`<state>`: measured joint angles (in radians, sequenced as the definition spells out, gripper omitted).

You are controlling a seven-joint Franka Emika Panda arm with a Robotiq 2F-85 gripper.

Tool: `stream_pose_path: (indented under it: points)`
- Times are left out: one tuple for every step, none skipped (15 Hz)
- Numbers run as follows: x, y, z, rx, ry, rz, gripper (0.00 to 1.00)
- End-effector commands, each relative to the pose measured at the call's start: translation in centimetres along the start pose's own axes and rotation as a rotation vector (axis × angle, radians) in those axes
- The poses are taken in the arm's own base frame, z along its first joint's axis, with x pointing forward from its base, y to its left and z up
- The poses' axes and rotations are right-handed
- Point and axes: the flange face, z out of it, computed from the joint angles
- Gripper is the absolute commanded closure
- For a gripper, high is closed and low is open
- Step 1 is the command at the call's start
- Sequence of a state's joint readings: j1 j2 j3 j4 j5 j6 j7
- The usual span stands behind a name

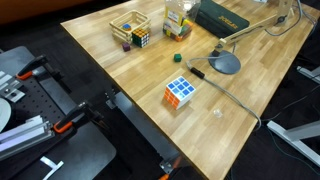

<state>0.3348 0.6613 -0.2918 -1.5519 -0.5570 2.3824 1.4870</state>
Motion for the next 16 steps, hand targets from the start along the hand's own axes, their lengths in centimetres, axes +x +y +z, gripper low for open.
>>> stream_pose_path:
  points:
    - [2.8, 3.7, 1.4, -0.027, 0.042, 0.027, 0.93]
    - [3.8, 5.2, 2.1, -0.037, 0.055, 0.034, 0.93]
    - [4.6, 6.6, 2.7, -0.049, 0.066, 0.040, 0.93]
    - [5.2, 8.1, 3.4, -0.059, 0.070, 0.048, 0.93]
    - [5.7, 9.5, 4.0, -0.067, 0.069, 0.057, 0.93]
    - [5.7, 10.4, 4.5, -0.070, 0.066, 0.061, 0.93]
    - [5.7, 11.2, 4.8, -0.075, 0.063, 0.065, 0.93]
    - [5.6, 11.7, 5.1, -0.076, 0.063, 0.066, 0.93]
    - [5.4, 11.9, 5.1, -0.072, 0.065, 0.062, 0.93]
    - [5.2, 11.9, 5.0, -0.066, 0.070, 0.057, 0.93]
    - [5.0, 11.7, 4.7, -0.060, 0.075, 0.053, 0.93]
    - [4.8, 11.4, 4.4, -0.049, 0.080, 0.048, 0.93]
    - [4.7, 11.2, 4.1, -0.040, 0.083, 0.047, 0.93]
    - [4.6, 10.8, 3.8, -0.026, 0.082, 0.045, 0.93]
    - [4.5, 10.5, 3.5, -0.012, 0.077, 0.045, 0.93]
    - [4.3, 10.1, 3.2, 0.009, 0.064, 0.043, 0.93]
